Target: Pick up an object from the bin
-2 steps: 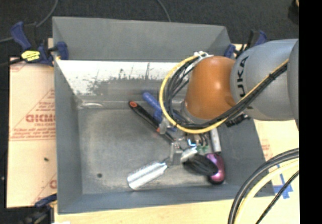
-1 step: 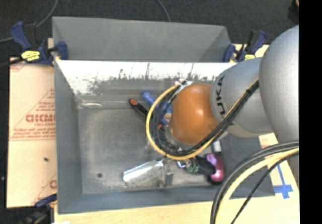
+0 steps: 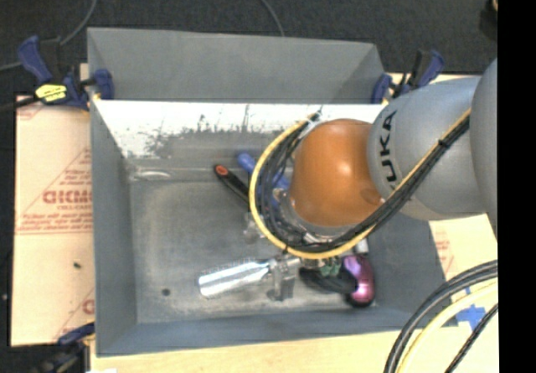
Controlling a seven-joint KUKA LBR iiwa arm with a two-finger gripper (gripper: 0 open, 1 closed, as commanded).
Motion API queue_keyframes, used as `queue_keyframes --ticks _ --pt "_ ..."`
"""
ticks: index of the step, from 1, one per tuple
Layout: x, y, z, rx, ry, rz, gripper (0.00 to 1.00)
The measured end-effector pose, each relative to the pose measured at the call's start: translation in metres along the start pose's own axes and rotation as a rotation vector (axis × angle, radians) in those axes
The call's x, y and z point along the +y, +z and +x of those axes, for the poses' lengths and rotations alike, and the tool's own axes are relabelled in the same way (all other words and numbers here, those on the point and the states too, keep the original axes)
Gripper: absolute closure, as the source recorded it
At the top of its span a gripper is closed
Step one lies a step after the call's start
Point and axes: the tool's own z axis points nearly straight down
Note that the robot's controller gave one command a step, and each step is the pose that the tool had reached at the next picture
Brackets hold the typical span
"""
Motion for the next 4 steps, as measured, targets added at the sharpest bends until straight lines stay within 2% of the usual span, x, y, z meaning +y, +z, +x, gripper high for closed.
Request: queue_keyframes --ticks 1,2,3,4 --pt "-0.01 0.06 -0.001 0.013 0.022 -0.003 0.0" --pt "0.029 0.057 0.006 -0.009 -0.057 0.0 0.0" --pt "-0.012 0.06 -0.001 0.013 0.026 -0.002 1.0" --pt "-0.012 0.06 -0.001 0.013 0.026 -0.002 1.0"
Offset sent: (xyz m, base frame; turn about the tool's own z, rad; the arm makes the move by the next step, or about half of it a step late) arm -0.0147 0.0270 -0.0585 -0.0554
